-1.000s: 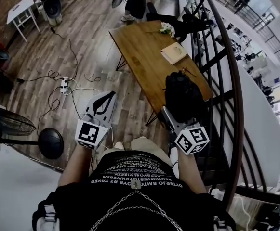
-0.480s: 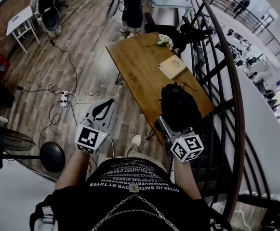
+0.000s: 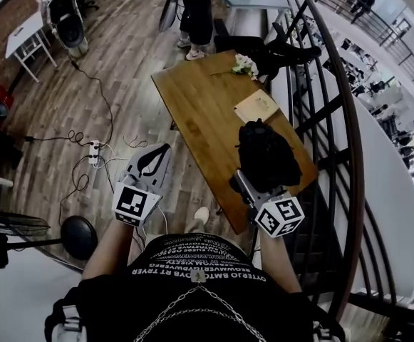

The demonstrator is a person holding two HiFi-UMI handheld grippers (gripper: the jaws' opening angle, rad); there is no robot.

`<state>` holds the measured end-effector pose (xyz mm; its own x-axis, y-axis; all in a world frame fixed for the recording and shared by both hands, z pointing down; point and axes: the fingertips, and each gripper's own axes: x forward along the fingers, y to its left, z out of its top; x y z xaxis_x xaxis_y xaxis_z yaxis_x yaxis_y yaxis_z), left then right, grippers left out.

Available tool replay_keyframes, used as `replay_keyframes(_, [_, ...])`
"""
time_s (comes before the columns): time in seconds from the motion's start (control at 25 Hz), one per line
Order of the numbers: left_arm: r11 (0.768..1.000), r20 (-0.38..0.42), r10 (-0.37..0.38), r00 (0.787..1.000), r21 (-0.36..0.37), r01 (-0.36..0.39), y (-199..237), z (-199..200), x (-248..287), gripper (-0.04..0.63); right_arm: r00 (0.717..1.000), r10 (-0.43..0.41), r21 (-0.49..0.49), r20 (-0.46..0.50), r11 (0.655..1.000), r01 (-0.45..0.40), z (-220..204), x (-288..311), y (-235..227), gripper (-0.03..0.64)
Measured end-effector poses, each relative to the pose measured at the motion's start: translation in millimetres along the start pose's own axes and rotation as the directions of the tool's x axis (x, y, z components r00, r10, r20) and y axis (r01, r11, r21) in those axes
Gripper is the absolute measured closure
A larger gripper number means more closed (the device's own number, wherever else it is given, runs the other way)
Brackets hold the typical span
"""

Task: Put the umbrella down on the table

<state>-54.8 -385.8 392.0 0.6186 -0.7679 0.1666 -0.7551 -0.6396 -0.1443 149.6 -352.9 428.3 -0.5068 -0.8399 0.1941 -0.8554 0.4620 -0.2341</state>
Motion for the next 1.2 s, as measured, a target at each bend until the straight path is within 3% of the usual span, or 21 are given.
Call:
replay_keyframes(0.36, [0.998,-0.034,0.034,0.999,-0.047,-0.035,16,-3,71,0.566,0.999,0.021,0.022,-0.034,1.0,-0.021,6,32,-60,0.333])
replay_keyframes(0.52, [0.999,-0.028,0.019,0.999,-0.028,-0.02,6,0,97,0.566,0.999,0.015,0.008,-0.03,1.0,-0.015,3,33,-84,0.333])
replay_keyframes(0.76, [1.0,-0.057,-0.009,0.998,0.01,0.009,-4,3,106,0.566,0.999,0.005,0.091,-0.041,0.996,-0.001,-9,38,-107,0.333])
replay_keyframes(1.2, [0.998,-0.109,-0.033,0.993,-0.053,0.027,26,-25,141,0.566,0.982,-0.035,0.184,-0.186,0.98,0.07,-68,97,-140,0.333])
